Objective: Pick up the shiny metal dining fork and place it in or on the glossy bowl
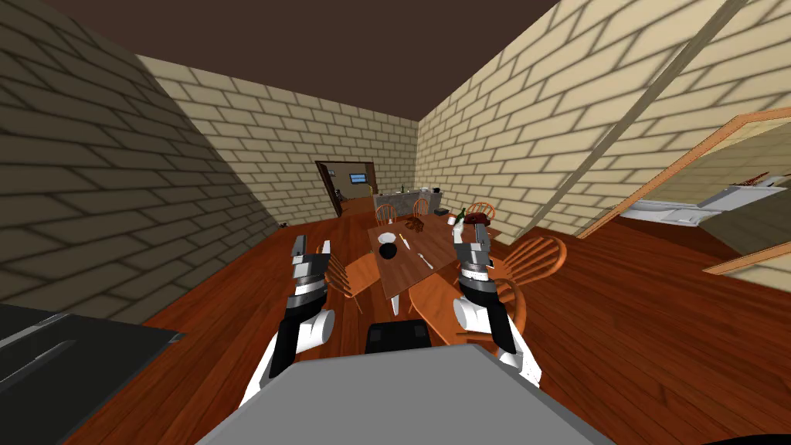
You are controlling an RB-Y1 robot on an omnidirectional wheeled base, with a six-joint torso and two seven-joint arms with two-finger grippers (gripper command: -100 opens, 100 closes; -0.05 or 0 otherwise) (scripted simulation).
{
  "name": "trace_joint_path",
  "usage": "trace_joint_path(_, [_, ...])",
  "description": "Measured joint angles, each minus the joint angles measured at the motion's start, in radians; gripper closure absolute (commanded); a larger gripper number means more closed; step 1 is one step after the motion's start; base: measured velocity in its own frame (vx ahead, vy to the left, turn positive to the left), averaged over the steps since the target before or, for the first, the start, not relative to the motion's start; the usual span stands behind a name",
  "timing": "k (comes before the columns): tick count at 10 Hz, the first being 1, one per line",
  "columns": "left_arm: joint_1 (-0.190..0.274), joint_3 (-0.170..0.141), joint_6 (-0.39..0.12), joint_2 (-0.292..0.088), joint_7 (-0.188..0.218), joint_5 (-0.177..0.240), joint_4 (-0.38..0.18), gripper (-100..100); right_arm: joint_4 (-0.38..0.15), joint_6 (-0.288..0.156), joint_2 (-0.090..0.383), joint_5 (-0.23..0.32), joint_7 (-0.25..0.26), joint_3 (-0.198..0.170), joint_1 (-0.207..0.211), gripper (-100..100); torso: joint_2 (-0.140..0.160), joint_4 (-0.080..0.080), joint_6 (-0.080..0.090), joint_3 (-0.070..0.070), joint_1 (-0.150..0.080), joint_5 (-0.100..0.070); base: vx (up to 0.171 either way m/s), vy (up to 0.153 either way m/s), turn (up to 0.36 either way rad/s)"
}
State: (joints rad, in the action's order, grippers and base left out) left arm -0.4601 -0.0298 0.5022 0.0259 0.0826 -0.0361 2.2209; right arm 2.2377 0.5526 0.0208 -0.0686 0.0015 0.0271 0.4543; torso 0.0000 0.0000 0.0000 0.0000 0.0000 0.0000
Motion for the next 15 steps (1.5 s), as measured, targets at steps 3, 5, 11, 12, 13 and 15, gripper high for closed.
trace_joint_path(3, [0.000,0.000,0.000,0.000,0.000,0.000,0.000,0,-0.046,-0.030,0.058,0.012,0.007,0.027,-0.011,-100,0.004,0.001,0.000,0.002,-0.005,-0.001,-0.059,-0.070,0.247])
trace_joint_path(5, [0.000,0.000,0.000,0.000,0.000,0.000,0.000,0,-0.095,-0.046,0.083,0.029,0.020,0.041,-0.014,-100,0.002,0.001,0.000,0.001,-0.007,-0.002,-0.044,-0.106,0.292])
trace_joint_path(11, [0.000,0.000,0.000,0.000,0.000,0.000,0.000,0,-0.219,-0.146,0.157,0.073,0.054,0.116,-0.011,-100,-0.001,0.000,0.000,-0.001,-0.005,-0.001,-0.022,-0.091,0.313])
trace_joint_path(12, [0.000,0.000,0.000,0.000,0.000,0.000,0.000,0,-0.255,-0.158,0.164,0.084,0.065,0.127,-0.016,-100,0.000,0.000,0.000,0.000,-0.004,-0.001,-0.034,-0.053,0.597])
trace_joint_path(13, [0.000,0.000,0.000,0.000,0.000,0.000,0.000,0,-0.292,-0.178,0.172,0.098,0.080,0.140,-0.024,-100,0.000,0.000,0.001,0.000,-0.004,-0.001,-0.085,-0.016,0.281])
trace_joint_path(15, [0.000,0.000,0.000,0.000,0.000,0.000,0.000,0,-0.347,-0.215,0.190,0.113,0.098,0.166,-0.022,-100,0.001,0.000,0.001,0.001,-0.002,-0.001,-0.021,-0.005,0.069])
